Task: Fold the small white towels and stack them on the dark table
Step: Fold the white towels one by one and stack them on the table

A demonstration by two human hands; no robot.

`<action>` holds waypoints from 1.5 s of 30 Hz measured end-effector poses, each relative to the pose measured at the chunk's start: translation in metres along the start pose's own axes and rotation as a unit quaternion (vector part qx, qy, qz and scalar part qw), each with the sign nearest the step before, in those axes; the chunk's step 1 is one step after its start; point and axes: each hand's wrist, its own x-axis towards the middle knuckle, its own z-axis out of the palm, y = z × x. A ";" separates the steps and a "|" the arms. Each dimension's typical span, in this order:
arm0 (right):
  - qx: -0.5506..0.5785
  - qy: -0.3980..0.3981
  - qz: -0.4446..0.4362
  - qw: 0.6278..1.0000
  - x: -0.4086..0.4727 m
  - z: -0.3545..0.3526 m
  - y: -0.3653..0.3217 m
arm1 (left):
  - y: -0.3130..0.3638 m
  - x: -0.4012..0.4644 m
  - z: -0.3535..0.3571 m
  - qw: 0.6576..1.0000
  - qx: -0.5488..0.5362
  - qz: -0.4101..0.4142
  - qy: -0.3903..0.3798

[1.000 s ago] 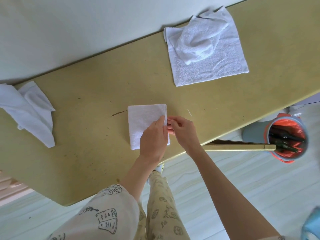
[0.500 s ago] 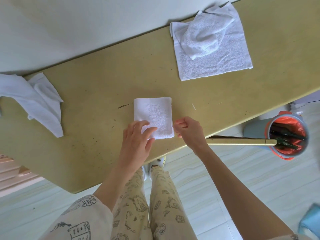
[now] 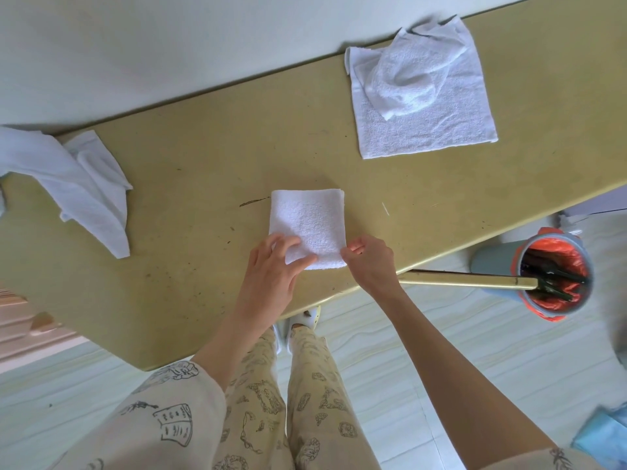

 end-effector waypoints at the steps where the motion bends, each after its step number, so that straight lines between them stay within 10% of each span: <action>1: 0.000 0.002 0.003 1.000 0.000 0.000 -0.001 | -0.001 -0.001 0.000 1.000 -0.001 0.001 -0.001; 16: -0.043 0.037 -0.009 0.998 -0.005 0.010 0.001 | -0.003 -0.005 -0.001 1.000 0.012 -0.020 -0.020; 25: -0.272 0.164 -0.300 0.900 0.015 0.043 -0.012 | -0.005 -0.004 -0.017 0.997 0.007 -0.013 -0.078; 45: -0.338 0.125 -0.263 0.895 0.040 0.054 -0.002 | -0.029 0.037 0.002 0.979 0.164 -0.046 -0.114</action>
